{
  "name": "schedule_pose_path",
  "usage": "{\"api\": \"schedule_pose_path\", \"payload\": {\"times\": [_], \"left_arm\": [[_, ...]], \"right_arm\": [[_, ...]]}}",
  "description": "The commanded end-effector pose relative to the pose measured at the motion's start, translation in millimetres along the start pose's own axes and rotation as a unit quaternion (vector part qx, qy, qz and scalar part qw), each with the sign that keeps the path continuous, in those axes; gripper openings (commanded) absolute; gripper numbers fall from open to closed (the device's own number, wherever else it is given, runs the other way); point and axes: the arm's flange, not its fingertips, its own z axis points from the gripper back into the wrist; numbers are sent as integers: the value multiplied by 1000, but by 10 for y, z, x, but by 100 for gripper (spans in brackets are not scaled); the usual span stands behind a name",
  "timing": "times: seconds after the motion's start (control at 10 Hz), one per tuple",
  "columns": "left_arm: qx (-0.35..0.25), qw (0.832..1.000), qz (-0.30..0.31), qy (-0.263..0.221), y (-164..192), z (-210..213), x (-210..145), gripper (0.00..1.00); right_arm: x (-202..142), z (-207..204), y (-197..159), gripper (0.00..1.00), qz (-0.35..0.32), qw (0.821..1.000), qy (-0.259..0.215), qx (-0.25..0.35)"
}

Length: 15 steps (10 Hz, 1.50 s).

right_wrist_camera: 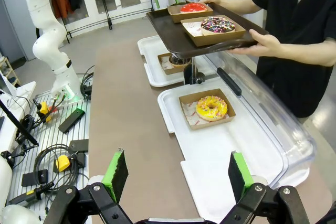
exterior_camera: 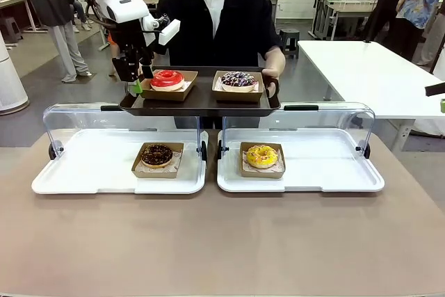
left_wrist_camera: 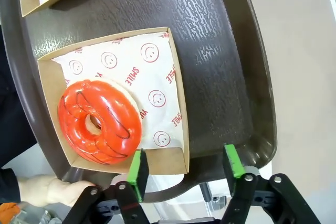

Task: Provide the desired donut to the person.
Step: Place the picked Paper togo box onto the Handle tray extended by the person.

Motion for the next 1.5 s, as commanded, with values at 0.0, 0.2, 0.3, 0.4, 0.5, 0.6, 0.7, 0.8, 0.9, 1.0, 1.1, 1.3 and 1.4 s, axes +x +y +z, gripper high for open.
{"api": "schedule_pose_path", "payload": {"times": [0.0,0.2,0.3,0.4,0.5,0.6,0.7,0.8,0.9,1.0,1.1,1.3,1.4], "left_arm": [[-9,1000,-6,-13,12,79,-24,91],[-13,1000,-6,-20,-4,100,-29,100],[-15,1000,-5,-20,-13,117,-42,100],[-19,999,-2,-25,-25,148,-63,100],[-21,999,-2,-30,-73,193,-98,100],[-27,999,0,-37,-130,244,-163,100],[-28,999,-2,-47,-228,334,-270,100],[-29,998,-1,-58,-355,439,-433,100],[-24,997,2,-66,-499,535,-683,100],[-23,997,6,-70,-627,587,-895,100],[-24,997,8,-71,-774,626,-1082,100],[-19,997,17,-76,-1071,702,-1409,100],[-12,997,20,-75,-1165,723,-1514,100]], "right_arm": [[-10,-4,4,100,-1,1000,-1,0],[-10,-4,4,100,-1,1000,-1,0],[-10,-4,4,100,-1,1000,-1,0],[-10,-4,4,100,-1,1000,-1,0],[-10,-4,4,100,-1,1000,-1,0],[-10,-4,4,100,-1,1000,-1,0],[-10,-4,4,100,-1,1000,-1,0],[-10,-4,4,100,-1,1000,-1,0],[-10,-4,4,100,-1,1000,-1,0],[-10,-4,4,100,-1,1000,-1,0],[-10,-4,4,100,-1,1000,-1,0],[-10,-4,4,100,-1,1000,-1,0],[-10,-4,4,100,-1,1000,-1,0]]}}
